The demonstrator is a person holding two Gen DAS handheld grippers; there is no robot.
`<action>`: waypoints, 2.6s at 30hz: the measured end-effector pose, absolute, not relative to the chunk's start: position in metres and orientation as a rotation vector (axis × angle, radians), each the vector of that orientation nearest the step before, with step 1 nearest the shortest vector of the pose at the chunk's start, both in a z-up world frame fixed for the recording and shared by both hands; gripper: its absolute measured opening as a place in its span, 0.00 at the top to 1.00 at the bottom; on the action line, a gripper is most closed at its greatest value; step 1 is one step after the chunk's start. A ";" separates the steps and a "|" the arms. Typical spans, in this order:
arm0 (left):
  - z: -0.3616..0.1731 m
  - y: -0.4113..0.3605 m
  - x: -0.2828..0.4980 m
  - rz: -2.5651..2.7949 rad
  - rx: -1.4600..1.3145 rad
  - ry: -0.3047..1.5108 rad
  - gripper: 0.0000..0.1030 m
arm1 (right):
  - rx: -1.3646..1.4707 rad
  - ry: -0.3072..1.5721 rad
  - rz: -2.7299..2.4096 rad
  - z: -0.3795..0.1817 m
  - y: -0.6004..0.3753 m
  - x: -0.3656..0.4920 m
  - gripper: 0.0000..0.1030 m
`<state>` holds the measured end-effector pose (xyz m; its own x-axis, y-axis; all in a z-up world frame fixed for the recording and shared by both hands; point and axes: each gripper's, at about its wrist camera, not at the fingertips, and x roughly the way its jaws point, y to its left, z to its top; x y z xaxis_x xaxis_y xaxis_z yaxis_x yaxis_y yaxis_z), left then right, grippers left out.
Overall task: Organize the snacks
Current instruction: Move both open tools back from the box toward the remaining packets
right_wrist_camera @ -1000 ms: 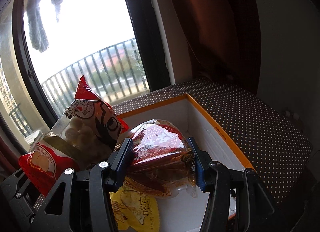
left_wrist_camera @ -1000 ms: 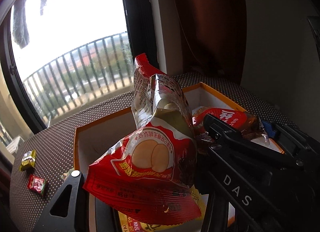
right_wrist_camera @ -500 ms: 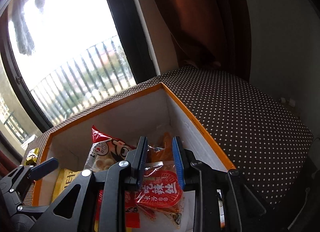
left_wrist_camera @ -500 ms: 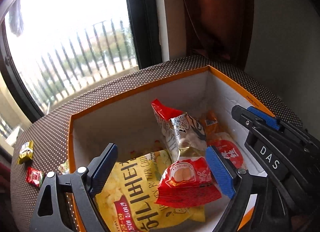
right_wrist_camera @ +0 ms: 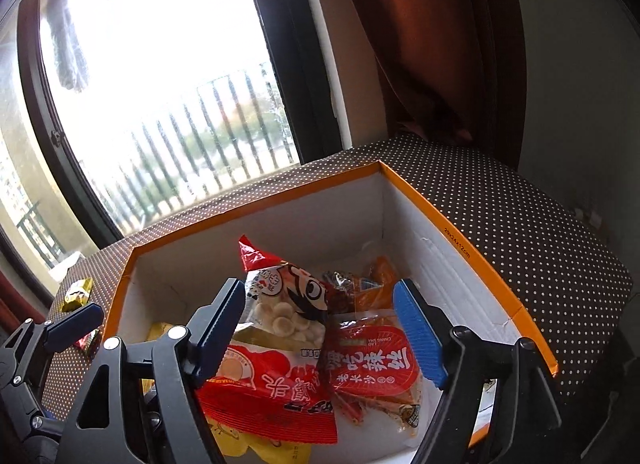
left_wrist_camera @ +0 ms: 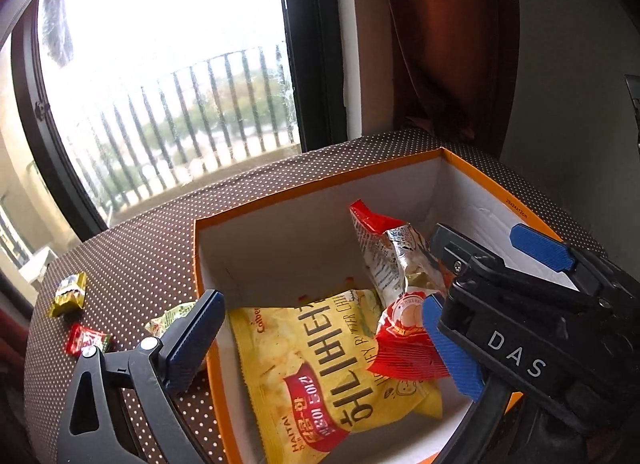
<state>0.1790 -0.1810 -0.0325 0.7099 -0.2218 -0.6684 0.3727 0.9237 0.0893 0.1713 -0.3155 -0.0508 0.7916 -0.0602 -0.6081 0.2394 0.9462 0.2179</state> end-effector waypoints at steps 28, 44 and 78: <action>0.010 -0.092 0.135 -0.341 0.122 0.555 0.03 | 0.167 0.551 -0.174 0.006 -0.233 0.121 0.08; 0.027 -0.029 0.118 -0.253 0.061 0.491 0.03 | 0.118 0.465 -0.097 0.037 -0.168 0.102 0.03; -0.063 0.062 0.178 -0.107 0.057 0.691 0.04 | 0.090 0.631 0.078 -0.054 -0.061 0.186 0.03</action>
